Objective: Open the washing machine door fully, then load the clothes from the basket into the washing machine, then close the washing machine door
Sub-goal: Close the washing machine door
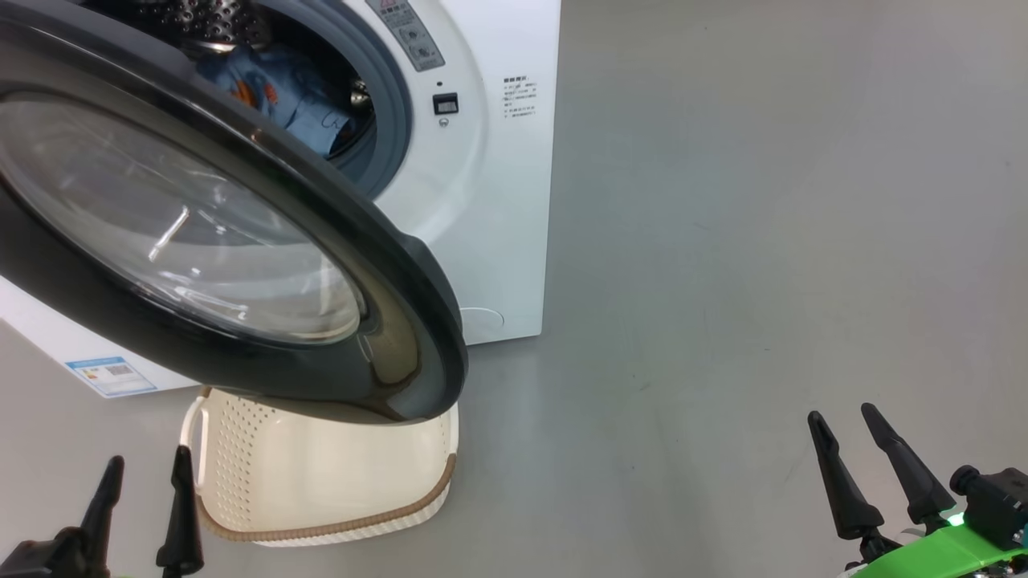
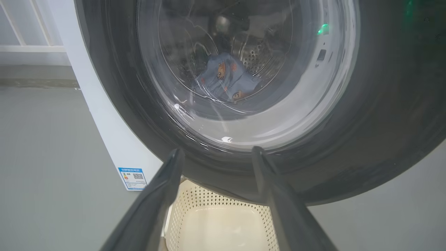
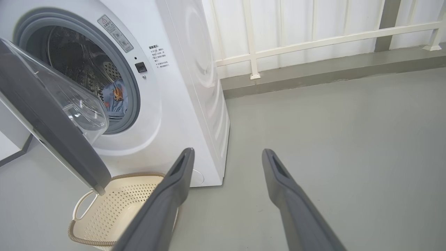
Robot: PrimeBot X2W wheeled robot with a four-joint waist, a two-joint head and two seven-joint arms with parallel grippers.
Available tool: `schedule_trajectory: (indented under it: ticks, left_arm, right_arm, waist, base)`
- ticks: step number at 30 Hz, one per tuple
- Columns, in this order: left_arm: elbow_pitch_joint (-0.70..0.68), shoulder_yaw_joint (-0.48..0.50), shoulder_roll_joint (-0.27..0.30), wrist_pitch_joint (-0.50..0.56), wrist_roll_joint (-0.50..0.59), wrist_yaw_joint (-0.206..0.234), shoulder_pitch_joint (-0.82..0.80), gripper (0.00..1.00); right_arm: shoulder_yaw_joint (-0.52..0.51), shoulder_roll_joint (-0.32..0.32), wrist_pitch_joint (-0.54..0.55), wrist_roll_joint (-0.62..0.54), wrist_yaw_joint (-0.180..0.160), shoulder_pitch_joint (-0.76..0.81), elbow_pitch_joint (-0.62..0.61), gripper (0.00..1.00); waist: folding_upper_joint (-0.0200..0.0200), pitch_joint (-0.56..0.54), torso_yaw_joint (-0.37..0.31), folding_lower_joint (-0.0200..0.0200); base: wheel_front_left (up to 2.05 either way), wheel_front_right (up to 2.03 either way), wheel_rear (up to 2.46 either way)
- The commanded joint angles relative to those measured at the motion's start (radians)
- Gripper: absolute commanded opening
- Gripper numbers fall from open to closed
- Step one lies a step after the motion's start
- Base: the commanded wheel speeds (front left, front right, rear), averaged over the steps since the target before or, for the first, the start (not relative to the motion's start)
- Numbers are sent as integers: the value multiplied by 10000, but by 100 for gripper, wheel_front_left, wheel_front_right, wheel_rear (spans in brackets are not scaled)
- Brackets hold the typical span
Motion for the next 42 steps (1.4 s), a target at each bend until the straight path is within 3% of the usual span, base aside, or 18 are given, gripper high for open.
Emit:
schedule_trajectory:
  ticks: [1,10,18,19,20,21,22,35,42]
  left_arm:
    - [-369,462,80,-64,200,-25,-29,100]
    - [-475,667,-430,-64,758,-25,318,100]
    - [-570,724,-530,-64,814,-25,313,100]
    - [-577,718,-537,-64,805,-25,308,100]
    - [-579,708,-548,-64,792,-25,303,100]
    - [-580,697,-563,-64,777,-25,297,100]
    - [-586,704,-582,-64,766,-25,290,100]
    - [-745,627,-999,-64,670,-25,114,100]
    - [-879,506,-1075,-64,619,-25,234,100]
  right_arm:
    - [153,-159,-49,-60,27,-5,-230,100]
    - [193,-117,-49,-64,27,41,-185,100]
    - [157,-112,-49,-65,27,-11,-210,100]
    - [172,-104,-49,-37,27,-42,-203,87]
    - [183,-87,-49,14,27,-92,-221,49]
    - [205,-79,-49,50,27,-151,-246,37]
    - [258,-82,-49,74,27,-226,-278,0]
    - [1310,169,-49,381,27,-2935,-938,0]
    - [1733,665,-49,628,27,-4547,-2441,0]
  waist:
    - [0,-20,2,0]
    - [0,-117,20,0]
    - [0,-103,126,0]
    - [0,-112,147,0]
    - [0,-121,173,0]
    - [0,-132,203,0]
    - [0,-143,234,0]
    - [0,-401,888,0]
    - [0,-593,1355,0]
  base:
    - [0,0,0]
    - [0,0,0]
    - [0,0,0]
    - [0,0,0]
    - [0,0,0]
    - [0,0,0]
    - [0,0,0]
    - [0,0,0]
    - [0,0,0]
